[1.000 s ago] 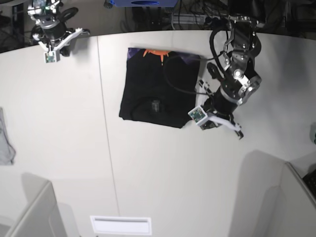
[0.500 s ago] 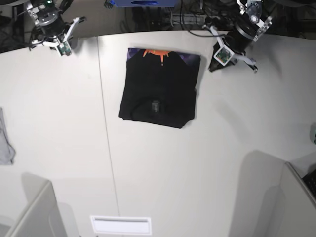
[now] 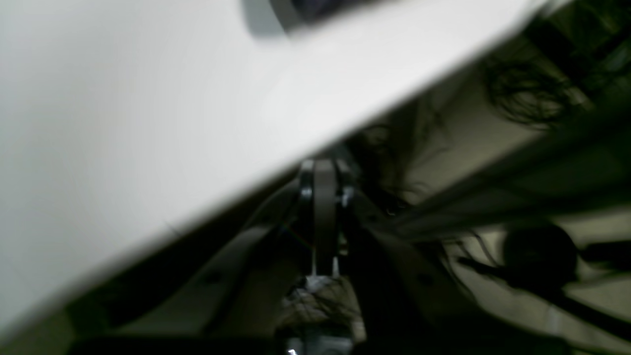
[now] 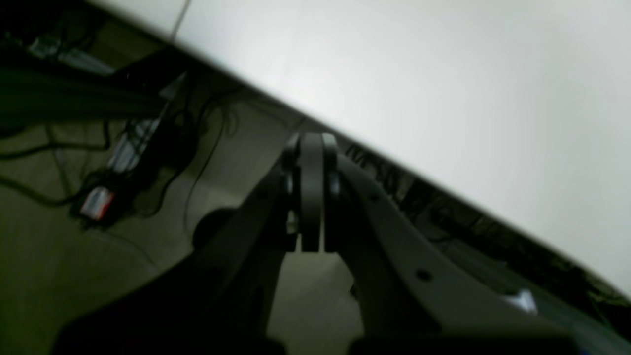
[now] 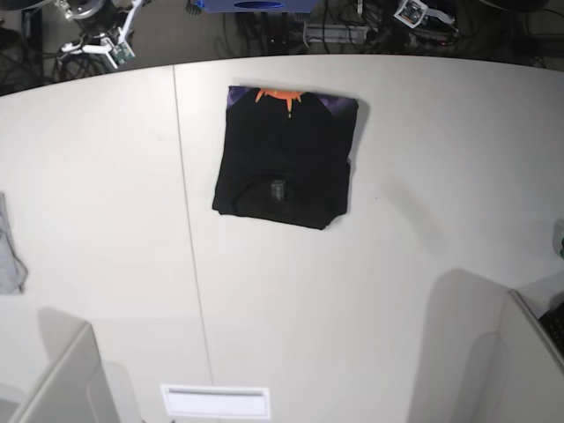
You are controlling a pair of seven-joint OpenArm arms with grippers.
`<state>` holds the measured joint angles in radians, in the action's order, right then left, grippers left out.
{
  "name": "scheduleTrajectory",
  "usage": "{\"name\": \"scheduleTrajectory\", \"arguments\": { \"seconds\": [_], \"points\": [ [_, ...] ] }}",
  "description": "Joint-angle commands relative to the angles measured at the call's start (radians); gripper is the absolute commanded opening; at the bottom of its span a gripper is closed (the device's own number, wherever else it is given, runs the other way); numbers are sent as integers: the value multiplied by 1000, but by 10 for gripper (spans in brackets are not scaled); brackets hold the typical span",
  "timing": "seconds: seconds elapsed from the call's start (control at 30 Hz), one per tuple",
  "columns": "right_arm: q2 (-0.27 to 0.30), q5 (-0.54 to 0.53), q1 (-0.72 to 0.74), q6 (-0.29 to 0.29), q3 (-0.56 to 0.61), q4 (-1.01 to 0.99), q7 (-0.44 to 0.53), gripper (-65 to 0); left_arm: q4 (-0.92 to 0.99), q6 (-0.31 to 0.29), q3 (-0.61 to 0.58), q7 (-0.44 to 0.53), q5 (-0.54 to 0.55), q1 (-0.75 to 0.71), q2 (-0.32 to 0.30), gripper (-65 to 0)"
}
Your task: Fold the T-shirt properly
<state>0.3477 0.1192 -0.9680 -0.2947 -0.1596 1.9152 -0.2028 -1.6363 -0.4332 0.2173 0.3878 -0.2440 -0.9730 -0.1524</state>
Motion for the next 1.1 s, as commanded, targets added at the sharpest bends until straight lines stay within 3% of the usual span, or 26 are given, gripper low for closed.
{"name": "scheduleTrajectory", "arguments": {
  "seconds": [0.0, 0.3, 0.43, 0.6, 0.83, 0.93, 1.07],
  "points": [
    [11, 12, -36, 5, -4, 13, 13, -650, 21, 3, 0, 43, 10, -24, -2, -650],
    [-74, 118, -180, 10, 61, -16, -31, -650, 334, 3, -8, 234, -1, -17, -6, -650],
    [-80, 119, -113, 10, 140, -155, -129, -650, 497, 3, 0, 288, -1, 19, -8, -650],
    [-89, 118, -22, 10, 202, -392, -140, -650, 707, 3, -12, 300, -2, 88, -48, -650],
    [-192, 116, 188, 10, 216, -816, -136, -650, 1060, 4, -60, 299, -2, 297, -66, -650],
    [-240, 116, 294, 10, 216, -1031, -85, -650, 1204, 4, -60, 302, -2, 394, -65, -650],
    [-287, 116, 449, 10, 216, -1382, 104, -650, 1324, 4, -60, 293, -4, 490, -69, -650]
  ]
}}
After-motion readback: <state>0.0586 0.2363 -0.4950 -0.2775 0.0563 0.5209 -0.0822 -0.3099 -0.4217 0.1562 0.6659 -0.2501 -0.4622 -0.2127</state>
